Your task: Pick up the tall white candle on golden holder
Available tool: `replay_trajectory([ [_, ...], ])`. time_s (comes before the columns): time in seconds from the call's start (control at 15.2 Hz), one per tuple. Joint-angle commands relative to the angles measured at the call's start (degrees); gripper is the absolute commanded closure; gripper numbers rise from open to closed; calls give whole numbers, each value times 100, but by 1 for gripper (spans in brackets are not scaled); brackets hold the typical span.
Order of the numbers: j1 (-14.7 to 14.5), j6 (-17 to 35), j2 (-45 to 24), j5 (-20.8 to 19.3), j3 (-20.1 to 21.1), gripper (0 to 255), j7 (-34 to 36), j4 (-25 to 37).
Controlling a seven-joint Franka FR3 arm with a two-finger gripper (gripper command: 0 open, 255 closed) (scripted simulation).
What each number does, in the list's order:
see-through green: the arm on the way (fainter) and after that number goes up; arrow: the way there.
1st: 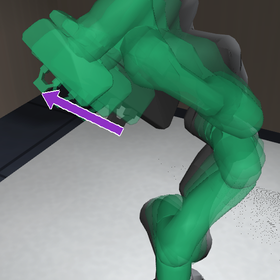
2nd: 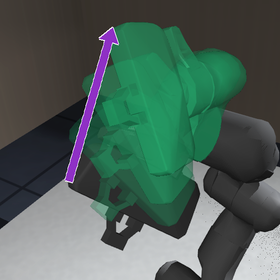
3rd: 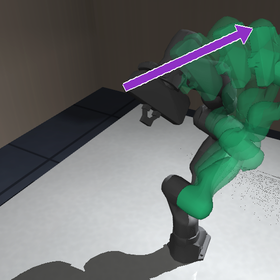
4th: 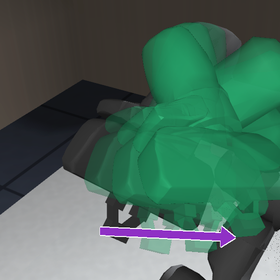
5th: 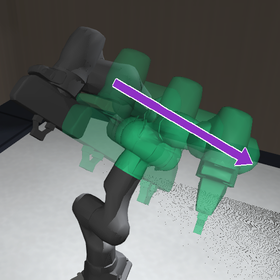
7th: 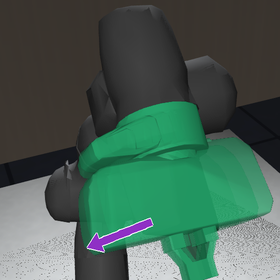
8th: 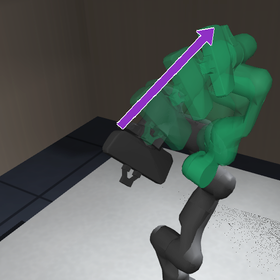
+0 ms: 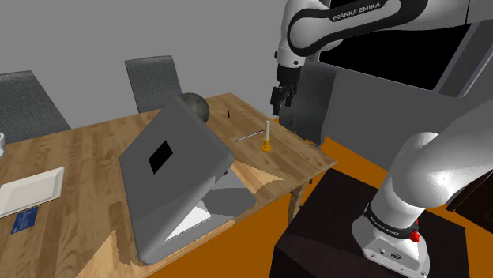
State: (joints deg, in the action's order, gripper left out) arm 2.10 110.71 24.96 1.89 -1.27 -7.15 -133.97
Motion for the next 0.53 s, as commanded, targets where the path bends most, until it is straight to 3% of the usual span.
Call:
replay_trajectory([
  [0.0,44,273,-390,-73,-68,0,-125,79],
  [0.46,166,962,-1877,-257,-234,0,-451,744],
])
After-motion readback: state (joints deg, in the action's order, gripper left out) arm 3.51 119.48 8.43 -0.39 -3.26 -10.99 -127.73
